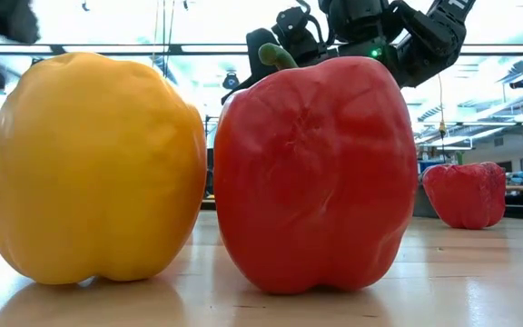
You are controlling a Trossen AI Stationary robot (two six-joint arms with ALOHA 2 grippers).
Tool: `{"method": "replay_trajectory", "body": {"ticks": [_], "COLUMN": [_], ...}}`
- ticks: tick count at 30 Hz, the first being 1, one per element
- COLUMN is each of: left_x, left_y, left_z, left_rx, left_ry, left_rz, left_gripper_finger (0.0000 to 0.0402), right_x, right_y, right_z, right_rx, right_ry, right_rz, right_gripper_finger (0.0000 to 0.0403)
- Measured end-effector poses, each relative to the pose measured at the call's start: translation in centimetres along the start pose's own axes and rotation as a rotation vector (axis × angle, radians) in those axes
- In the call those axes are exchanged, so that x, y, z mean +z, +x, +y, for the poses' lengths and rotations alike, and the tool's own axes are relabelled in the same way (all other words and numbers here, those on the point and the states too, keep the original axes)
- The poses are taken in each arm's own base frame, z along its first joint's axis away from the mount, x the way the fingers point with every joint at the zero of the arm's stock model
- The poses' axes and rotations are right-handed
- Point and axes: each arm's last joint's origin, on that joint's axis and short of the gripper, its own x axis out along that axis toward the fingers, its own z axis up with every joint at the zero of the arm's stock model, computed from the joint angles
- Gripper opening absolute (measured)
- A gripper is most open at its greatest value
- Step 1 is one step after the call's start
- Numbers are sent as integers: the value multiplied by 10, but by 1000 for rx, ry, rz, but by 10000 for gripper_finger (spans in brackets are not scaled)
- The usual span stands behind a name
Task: Sort produce into baskets
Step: Put the apple into the right dark gray bin
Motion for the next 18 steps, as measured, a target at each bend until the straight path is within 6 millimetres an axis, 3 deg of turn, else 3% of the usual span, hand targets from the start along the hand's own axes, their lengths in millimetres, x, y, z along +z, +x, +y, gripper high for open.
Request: {"method": "replay_trajectory", "body": {"ticks": [8,13,18], "left_x": [31,52,78], "left_y": [-39,-47,-48], "left_z": [4,18,38], "left_rx": [97,166,200], "left_ry": [88,137,168], "left_rz": [-118,-150,-182], "left_gripper_finger": [8,7,7], "right_x": [0,-2,-2], "right_y": [-1,-1,-8], "right_z": [1,0,-7], "right_rx": [-2,-26,-187], "right_ry": [-11,-21,-21], "right_rz": [3,21,118], "right_gripper_finger": [105,105,105]}}
